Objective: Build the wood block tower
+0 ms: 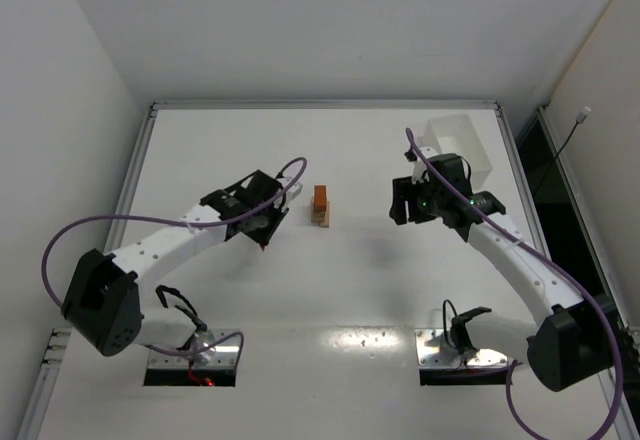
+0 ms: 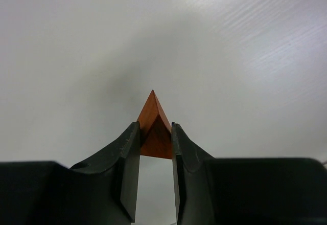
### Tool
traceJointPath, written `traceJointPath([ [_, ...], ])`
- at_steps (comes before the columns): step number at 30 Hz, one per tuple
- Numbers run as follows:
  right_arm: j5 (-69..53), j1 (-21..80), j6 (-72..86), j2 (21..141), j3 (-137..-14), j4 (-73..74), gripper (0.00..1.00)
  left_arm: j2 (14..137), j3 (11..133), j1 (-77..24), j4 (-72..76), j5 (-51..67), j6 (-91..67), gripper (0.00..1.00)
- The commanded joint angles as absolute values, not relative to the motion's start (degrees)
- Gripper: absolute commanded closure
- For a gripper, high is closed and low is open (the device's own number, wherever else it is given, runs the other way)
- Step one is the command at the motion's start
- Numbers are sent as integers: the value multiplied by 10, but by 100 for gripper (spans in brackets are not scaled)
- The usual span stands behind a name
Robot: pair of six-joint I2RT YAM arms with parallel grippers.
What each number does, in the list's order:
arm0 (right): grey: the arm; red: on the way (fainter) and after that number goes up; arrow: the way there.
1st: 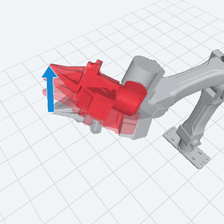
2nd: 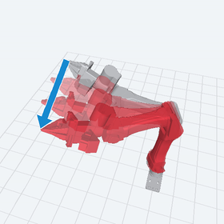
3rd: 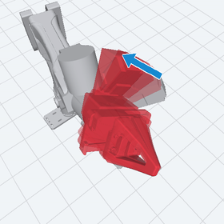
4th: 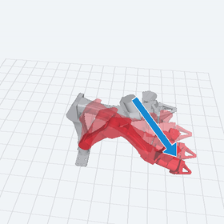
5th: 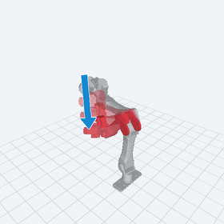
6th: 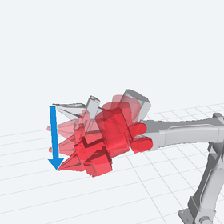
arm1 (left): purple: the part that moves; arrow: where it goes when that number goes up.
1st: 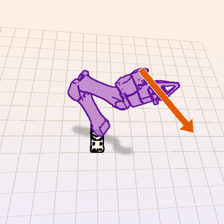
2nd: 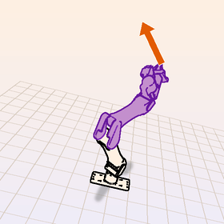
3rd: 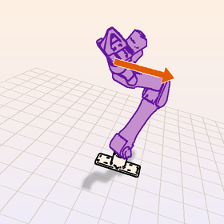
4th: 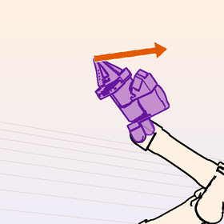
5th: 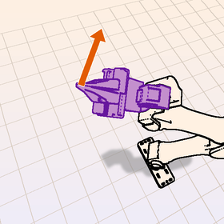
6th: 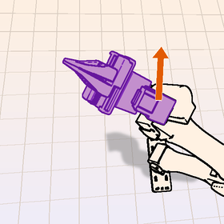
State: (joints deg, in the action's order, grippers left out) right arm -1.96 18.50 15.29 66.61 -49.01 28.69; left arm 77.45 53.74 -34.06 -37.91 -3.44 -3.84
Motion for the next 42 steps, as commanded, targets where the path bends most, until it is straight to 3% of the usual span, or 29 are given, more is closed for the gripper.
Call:
traceJointPath([
  [1, -117, 184, 150, 664, -497, 258, 43, 721, 556, -363, -347, -115, -34, 100],
  [7, -286, 184, 163, 682, -513, 221, 40, 639, 563, -405, -326, -127, -23, 100],
  [10, -273, 184, 163, 688, -519, 221, 40, 634, 563, -411, -326, -127, -14, 100],
  [23, -256, 168, 152, 688, -531, 232, 40, 671, 401, -501, -143, -495, 174, 100],
  [27, -256, 163, 152, 688, -531, 237, 40, 696, 346, -501, -87, -548, 197, 100],
  [37, -250, 157, 147, 688, -536, 243, 39, 734, 307, -454, -40, -560, 154, 100],
  [42, -250, 152, 147, 688, -536, 248, 39, 777, 312, -369, -51, -541, 103, 100],
])
